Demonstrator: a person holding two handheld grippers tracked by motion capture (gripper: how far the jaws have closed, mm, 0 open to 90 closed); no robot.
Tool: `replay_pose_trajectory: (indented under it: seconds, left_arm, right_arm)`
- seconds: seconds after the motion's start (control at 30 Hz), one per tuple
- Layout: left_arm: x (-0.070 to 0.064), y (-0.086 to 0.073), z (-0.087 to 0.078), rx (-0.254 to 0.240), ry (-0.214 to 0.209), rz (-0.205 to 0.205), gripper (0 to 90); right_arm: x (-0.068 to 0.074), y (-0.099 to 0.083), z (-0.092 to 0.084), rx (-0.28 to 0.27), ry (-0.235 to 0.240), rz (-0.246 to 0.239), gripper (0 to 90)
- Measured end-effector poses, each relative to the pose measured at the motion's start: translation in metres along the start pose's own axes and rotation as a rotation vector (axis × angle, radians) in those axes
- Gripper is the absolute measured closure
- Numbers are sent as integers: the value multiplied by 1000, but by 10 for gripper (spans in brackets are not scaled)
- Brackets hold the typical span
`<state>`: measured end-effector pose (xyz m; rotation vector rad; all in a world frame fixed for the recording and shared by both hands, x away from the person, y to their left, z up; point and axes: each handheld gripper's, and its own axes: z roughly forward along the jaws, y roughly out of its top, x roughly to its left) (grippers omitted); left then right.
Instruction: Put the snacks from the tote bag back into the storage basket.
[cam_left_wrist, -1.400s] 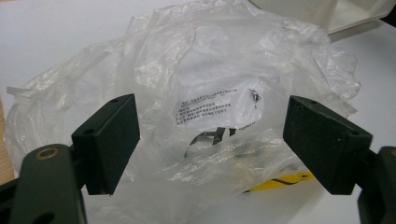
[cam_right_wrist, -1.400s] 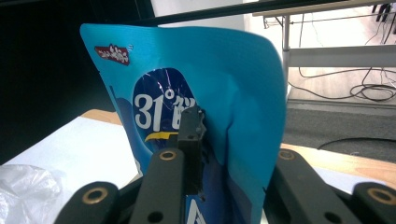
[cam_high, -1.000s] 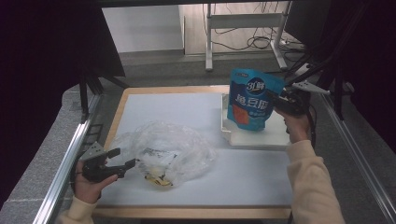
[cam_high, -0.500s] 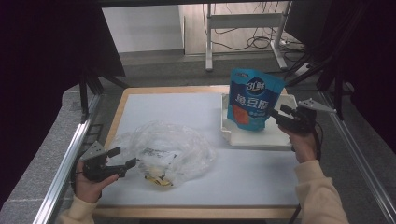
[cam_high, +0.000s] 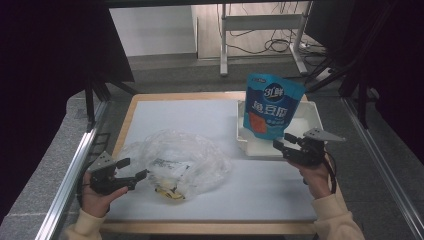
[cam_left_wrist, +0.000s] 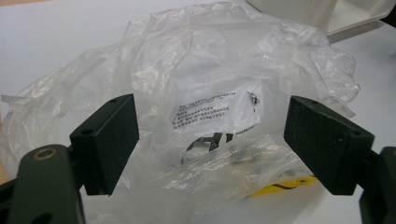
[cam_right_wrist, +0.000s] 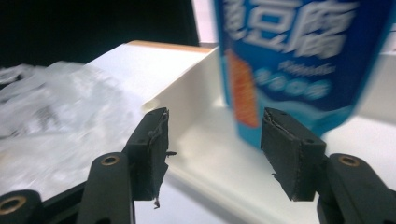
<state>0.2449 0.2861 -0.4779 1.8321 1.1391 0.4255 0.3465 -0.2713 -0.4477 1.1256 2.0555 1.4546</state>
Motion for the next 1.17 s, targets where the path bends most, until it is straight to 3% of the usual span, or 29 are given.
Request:
replay_pose_trajectory:
  seconds: [0.3, 0.47, 0.8, 1.17]
  left_arm:
    - [0, -1, 1, 3, -2, 1, 183]
    - [0, -1, 2, 7, -3, 3, 183]
    - [-1, -1, 3, 8, -3, 5, 183]
    - [0, -1, 3, 10, -4, 5, 183]
  right_arm:
    - [37, -14, 12, 38, 112, -52, 409]
    - [50, -23, 23, 79, 153, -78, 405]
    - [57, -31, 31, 109, 178, -81, 394]
    - [55, -35, 31, 117, 175, -76, 384]
